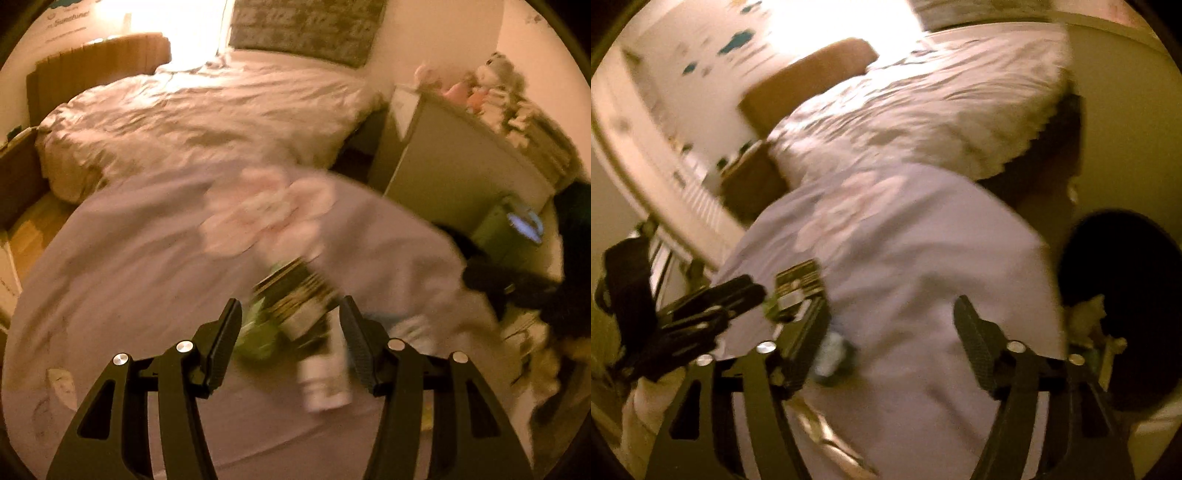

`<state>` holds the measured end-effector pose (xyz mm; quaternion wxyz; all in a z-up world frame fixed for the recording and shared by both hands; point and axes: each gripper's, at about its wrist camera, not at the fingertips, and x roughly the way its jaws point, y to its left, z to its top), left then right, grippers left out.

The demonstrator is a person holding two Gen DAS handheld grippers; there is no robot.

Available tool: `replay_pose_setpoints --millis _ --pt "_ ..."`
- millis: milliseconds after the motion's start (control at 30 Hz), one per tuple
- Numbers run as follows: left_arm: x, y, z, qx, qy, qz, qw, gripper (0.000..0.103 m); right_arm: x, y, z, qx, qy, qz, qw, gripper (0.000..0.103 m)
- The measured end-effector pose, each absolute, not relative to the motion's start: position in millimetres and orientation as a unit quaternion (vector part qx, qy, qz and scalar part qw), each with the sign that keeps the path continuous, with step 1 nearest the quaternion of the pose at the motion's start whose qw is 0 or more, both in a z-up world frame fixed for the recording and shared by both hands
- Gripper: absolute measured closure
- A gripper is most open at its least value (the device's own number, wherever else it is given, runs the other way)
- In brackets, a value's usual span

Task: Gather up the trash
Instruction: 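Move both tools back over the remaining trash on the table, then grasp the green Doublemint pack with the left tool while the right tool grasps the black battery card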

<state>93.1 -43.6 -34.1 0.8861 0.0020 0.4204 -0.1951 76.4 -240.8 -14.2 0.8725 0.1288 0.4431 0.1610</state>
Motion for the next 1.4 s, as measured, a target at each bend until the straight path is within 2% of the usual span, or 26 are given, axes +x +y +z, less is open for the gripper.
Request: replay_pose_setpoints --millis 433,533,600,700,1033,1133,1233,1300,1400 --pt "95.6 -17.0 -58.1 0.022 0.443 -0.204 0.873 0.047 131.0 -116.5 -41.8 -0.007 0.505 0.228 0.833 0.02" --pt "95.0 -18.2 -59.9 0.036 0.442 -0.204 0.873 0.042 139.9 -109.2 -51.9 -0.017 0.511 0.225 0.829 0.02" --pt "95.2 -16.9 -62.3 0.038 0.443 -0.204 0.872 0.037 144.7 -109.7 -59.0 -0.009 0.522 0.226 0.822 0.024" --pt "96.7 -16.2 -66.6 0.039 0.449 -0.205 0.869 0.035 148.8 -116.7 -62.1 0.024 0.525 0.236 0.818 0.041" --pt "109.1 -41.8 -61.7 0.061 0.44 -0.211 0.87 0.035 145.4 -160.8 -34.8 0.112 0.475 0.217 0.845 0.041" --pt "121.5 -50.4 -65.7 0.064 0.45 -0.211 0.865 0.039 140.3 -174.1 -21.3 0.126 0.457 0.21 0.855 0.041" --pt "125.5 -55.5 -67.1 0.079 0.44 -0.205 0.871 0.054 133.4 -187.4 -10.4 0.139 0.442 0.202 0.863 0.041" --pt "127.0 -52.5 -65.7 0.068 0.439 -0.204 0.872 0.071 129.0 -195.4 -6.9 0.146 0.437 0.196 0.866 0.041" --pt "129.0 -41.8 -62.9 0.02 0.445 -0.201 0.872 0.072 123.5 -207.6 -4.4 0.16 0.431 0.187 0.868 0.041"
